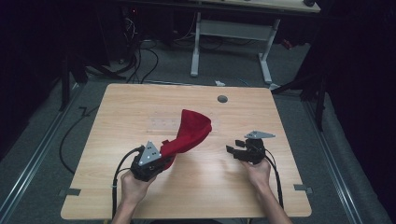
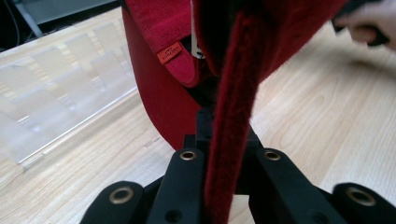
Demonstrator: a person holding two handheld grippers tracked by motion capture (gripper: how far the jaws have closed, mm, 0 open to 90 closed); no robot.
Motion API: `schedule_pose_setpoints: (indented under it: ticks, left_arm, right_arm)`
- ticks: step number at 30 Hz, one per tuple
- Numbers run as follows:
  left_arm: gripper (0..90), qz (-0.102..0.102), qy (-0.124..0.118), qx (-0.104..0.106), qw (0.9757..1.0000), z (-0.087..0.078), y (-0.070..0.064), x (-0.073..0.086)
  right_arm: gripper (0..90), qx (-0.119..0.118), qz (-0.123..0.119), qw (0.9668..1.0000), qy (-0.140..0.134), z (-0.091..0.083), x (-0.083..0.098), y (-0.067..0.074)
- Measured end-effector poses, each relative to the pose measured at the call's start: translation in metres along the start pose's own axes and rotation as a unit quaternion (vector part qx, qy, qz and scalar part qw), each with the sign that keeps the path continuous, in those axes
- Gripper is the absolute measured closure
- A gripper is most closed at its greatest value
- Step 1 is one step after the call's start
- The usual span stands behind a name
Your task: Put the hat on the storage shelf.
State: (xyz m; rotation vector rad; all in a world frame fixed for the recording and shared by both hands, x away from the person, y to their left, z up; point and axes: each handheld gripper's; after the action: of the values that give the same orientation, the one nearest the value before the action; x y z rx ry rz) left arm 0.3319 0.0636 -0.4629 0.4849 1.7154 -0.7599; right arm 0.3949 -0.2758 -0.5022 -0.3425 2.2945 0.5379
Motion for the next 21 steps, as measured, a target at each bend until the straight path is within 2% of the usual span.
schedule_pose_setpoints:
  ticks: [1, 2, 6, 9, 13, 20, 21]
  left_arm:
    - [85.5, -0.004, -0.003, -0.001, 1.0000, -0.001, 0.002, -0.001]
    - [85.5, -0.017, -0.012, -0.003, 0.9998, -0.001, 0.005, -0.004]
    - [85.5, -0.041, -0.025, -0.016, 0.9987, -0.003, 0.016, -0.009]
    - [85.5, -0.060, -0.036, -0.023, 0.9973, -0.005, 0.022, -0.013]
    - [85.5, -0.074, -0.048, -0.029, 0.9957, -0.007, 0.029, -0.017]
    - [85.5, -0.093, -0.061, -0.030, 0.9934, -0.007, 0.042, -0.036]
    - [85.5, -0.090, -0.063, -0.033, 0.9934, -0.007, 0.043, -0.039]
  right_arm:
    - [45.1, 0.000, 0.000, 1.0000, 0.000, 0.000, 0.000, 0.000]
    - [45.4, 0.006, -0.001, 1.0000, 0.005, 0.001, 0.002, 0.000]
    - [44.5, 0.053, -0.017, 0.9984, 0.011, 0.010, 0.013, -0.002]
    - [43.7, 0.057, -0.020, 0.9981, 0.012, 0.012, 0.015, -0.002]
    - [42.5, 0.066, -0.027, 0.9974, 0.007, 0.015, 0.017, -0.002]
    - [41.3, 0.087, -0.034, 0.9955, 0.010, 0.022, 0.019, -0.004]
    - [41.3, 0.087, -0.034, 0.9955, 0.010, 0.022, 0.019, -0.004]
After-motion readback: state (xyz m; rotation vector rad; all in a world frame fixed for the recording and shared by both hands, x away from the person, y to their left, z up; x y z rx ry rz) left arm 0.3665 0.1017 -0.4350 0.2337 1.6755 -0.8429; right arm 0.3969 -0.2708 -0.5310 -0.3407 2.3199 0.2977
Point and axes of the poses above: each handheld gripper's, and its own axes: z roughly forward along the jaws, x roughly out of its underside, y roughly to its left, and after that the axes turned 10 degrees about z, right-handed
